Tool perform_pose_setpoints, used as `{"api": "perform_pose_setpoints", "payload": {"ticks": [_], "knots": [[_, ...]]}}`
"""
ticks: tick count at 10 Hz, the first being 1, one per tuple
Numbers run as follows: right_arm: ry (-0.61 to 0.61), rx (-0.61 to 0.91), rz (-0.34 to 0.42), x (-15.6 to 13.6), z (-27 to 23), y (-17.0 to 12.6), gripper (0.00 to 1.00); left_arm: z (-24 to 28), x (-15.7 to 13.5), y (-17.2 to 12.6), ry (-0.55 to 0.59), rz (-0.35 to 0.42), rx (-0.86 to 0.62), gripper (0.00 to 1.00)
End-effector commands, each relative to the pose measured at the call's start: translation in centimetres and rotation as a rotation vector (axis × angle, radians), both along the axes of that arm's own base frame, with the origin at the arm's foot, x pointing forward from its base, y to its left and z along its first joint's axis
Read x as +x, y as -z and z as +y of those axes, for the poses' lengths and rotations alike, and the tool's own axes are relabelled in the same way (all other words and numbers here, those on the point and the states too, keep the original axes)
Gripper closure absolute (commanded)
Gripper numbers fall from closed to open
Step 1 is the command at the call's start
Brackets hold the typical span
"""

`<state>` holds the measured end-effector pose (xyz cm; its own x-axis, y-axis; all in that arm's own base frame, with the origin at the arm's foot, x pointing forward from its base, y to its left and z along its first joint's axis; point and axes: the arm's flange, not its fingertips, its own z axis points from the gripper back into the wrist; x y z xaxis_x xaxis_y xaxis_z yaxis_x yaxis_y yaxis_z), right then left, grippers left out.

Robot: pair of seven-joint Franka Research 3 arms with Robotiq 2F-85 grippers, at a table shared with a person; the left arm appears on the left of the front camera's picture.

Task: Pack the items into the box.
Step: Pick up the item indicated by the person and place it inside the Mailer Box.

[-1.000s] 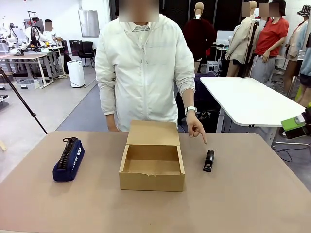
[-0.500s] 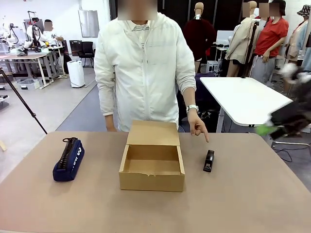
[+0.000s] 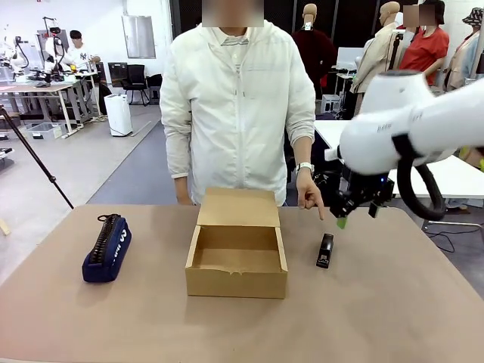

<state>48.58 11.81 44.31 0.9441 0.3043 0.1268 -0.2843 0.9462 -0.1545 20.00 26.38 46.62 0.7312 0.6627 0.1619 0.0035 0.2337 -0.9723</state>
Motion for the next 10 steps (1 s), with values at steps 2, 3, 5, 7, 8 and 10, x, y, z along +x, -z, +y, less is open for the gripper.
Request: {"api": "perform_pose_setpoints", "payload": {"ticks": [2, 3, 5, 7, 8, 10], "knots": [[-0.035, 0.104, -0.003, -0.6, 0.2, -1.8, 0.00, 0.1, -0.1, -0.1, -0.002, -0.027, -0.008, 0.00], [-0.035, 0.104, -0.003, -0.6, 0.2, -1.8, 0.00, 0.1, -0.1, -0.1, -0.002, -0.027, -0.008, 0.00], [-0.006, 0.053, -0.005, -0.3, 0.5, -0.9, 0.00, 0.1, -0.1, -0.1, -0.002, -0.027, -0.008, 0.00], [-0.048, 0.104, 0.033, 5.9, 1.8, 1.3, 0.00, 0.1, -0.1, -0.1, -0.002, -0.027, -0.008, 0.00], [-0.007, 0.107, 0.059, 8.3, 2.3, 2.3, 0.00, 0.1, -0.1, -0.1, -0.002, -0.027, -0.008, 0.00], [0.106, 0.055, 0.120, 11.5, 2.6, 4.9, 0.00, 0.1, -0.1, -0.1, -0.002, -0.027, -0.008, 0.00]]}}
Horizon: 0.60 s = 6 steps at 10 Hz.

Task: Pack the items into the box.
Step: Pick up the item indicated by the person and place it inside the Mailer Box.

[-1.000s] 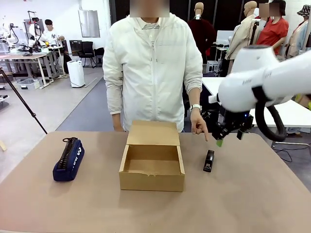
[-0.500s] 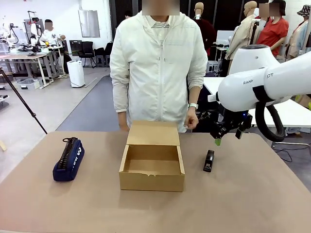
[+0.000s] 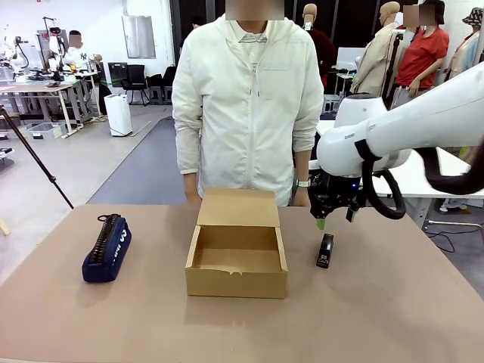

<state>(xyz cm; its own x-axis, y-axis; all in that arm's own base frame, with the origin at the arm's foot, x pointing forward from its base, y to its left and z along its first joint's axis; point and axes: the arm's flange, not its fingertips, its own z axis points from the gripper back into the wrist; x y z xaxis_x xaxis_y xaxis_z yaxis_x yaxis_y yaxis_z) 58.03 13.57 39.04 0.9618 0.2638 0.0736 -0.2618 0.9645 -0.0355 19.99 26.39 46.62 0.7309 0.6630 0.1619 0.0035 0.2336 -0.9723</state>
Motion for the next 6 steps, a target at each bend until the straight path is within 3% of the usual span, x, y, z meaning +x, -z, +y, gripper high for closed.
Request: {"api": "perform_pose_setpoints", "payload": {"ticks": [1, 5, 6], "knots": [[0.086, -0.045, 0.049, 2.38, 1.16, 0.53, 0.00, 0.14, -0.09, -0.06, -0.001, -0.027, -0.008, 0.00], [0.122, -0.032, 0.067, 2.24, 0.96, 0.82, 0.00, 0.14, -0.09, -0.06, -0.001, -0.027, -0.008, 0.00], [0.337, -0.059, 0.108, 1.99, 1.10, 0.83, 0.00, 0.14, -0.09, -0.06, -0.001, -0.027, -0.008, 0.00]]}}
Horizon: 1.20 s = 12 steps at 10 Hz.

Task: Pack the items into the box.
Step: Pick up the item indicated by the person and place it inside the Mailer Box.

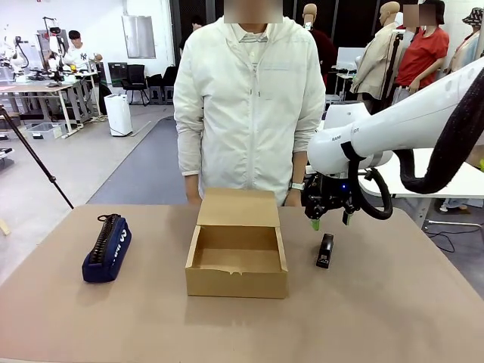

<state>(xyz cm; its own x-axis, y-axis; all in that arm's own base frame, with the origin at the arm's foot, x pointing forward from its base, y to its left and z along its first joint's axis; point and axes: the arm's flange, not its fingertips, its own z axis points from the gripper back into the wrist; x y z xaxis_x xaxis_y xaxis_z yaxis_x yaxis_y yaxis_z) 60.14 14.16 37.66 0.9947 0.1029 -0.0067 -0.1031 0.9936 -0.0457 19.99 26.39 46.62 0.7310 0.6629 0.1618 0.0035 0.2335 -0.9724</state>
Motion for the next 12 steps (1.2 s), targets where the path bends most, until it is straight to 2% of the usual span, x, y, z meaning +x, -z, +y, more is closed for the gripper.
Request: {"api": "perform_pose_setpoints", "payload": {"ticks": [1, 2, 3, 5, 6, 8, 9, 11, 12], "knots": [[0.439, -0.068, 0.022, -0.4, 1.0, -0.6, 0.00, 0.1, -0.1, -0.1, -0.001, -0.027, -0.008, 0.00], [0.662, -0.084, -0.062, -0.7, 0.9, -0.5, 0.00, 0.1, -0.1, -0.1, -0.001, -0.027, -0.008, 0.00], [0.781, -0.059, -0.116, -1.0, 0.5, -0.3, 0.00, 0.1, -0.1, -0.1, -0.001, -0.027, -0.008, 0.00], [0.749, -0.014, -0.125, -1.1, 0.5, 0.1, 0.00, 0.1, -0.1, -0.1, -0.001, -0.027, -0.008, 0.00], [0.644, 0.003, -0.059, 0.0, -0.3, -0.6, 0.00, 0.1, -0.1, -0.1, -0.001, -0.027, -0.008, 0.00], [0.644, 0.003, -0.059, 0.0, -0.3, -0.6, 0.00, 0.1, -0.1, -0.1, -0.001, -0.027, -0.008, 0.00], [0.708, 0.009, -0.075, -0.1, 0.0, -0.4, 0.00, 0.1, -0.1, -0.1, -0.001, -0.027, -0.008, 0.00], [0.717, 0.032, 0.015, 0.4, 0.3, 2.5, 0.00, 0.1, -0.1, -0.1, -0.001, -0.027, -0.008, 0.00], [0.722, 0.080, 0.031, 0.3, 0.0, 3.3, 0.00, 0.1, -0.1, -0.1, -0.001, -0.027, -0.008, 0.00]]}}
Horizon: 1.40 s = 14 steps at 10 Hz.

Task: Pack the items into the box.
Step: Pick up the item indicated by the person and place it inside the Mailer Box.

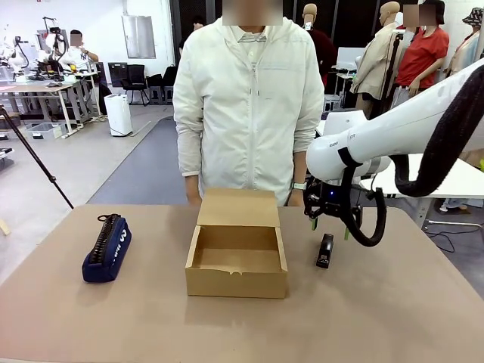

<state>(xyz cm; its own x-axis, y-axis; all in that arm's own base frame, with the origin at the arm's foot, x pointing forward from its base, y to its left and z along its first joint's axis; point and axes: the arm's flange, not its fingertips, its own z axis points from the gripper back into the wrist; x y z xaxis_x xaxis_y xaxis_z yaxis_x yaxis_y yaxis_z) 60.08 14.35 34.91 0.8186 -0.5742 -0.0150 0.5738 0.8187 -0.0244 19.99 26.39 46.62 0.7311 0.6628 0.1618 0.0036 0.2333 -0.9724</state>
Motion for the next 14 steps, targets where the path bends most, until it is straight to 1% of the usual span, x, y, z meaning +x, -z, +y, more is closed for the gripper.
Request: {"api": "perform_pose_setpoints", "payload": {"ticks": [1, 2, 5, 6, 7, 8, 9, 14], "knots": [[0.018, 0.070, 0.015, 0.2, -0.1, 1.3, 0.00, 0.1, -0.1, -0.1, -0.002, -0.027, -0.007, 0.00], [0.000, 0.074, 0.042, 0.2, 0.0, 2.3, 0.00, 0.1, -0.1, -0.1, -0.002, -0.027, -0.007, 0.00], [0.028, 0.061, 0.058, -0.2, -0.5, 2.5, 0.00, 0.1, -0.1, -0.1, -0.002, -0.027, -0.007, 0.00], [0.023, 0.050, 0.067, -0.2, -0.5, 2.7, 0.60, 0.1, -0.1, -0.1, -0.002, -0.027, -0.007, 0.00], [0.004, 0.046, 0.078, -0.2, -0.3, 3.0, 1.00, 0.1, -0.1, -0.1, -0.002, -0.027, -0.007, 0.00], [-0.018, 0.045, 0.096, -0.1, 0.0, 3.3, 1.00, 0.1, -0.1, -0.1, -0.002, -0.027, -0.007, 0.00], [-0.019, 0.040, 0.091, -0.1, 0.1, 3.4, 1.00, 0.1, -0.1, -0.1, -0.002, -0.027, -0.007, 0.00], [-0.025, 0.031, 0.124, 0.2, 0.6, 3.6, 1.00, 0.1, -0.1, -0.1, -0.002, -0.027, -0.007, 0.00]]}}
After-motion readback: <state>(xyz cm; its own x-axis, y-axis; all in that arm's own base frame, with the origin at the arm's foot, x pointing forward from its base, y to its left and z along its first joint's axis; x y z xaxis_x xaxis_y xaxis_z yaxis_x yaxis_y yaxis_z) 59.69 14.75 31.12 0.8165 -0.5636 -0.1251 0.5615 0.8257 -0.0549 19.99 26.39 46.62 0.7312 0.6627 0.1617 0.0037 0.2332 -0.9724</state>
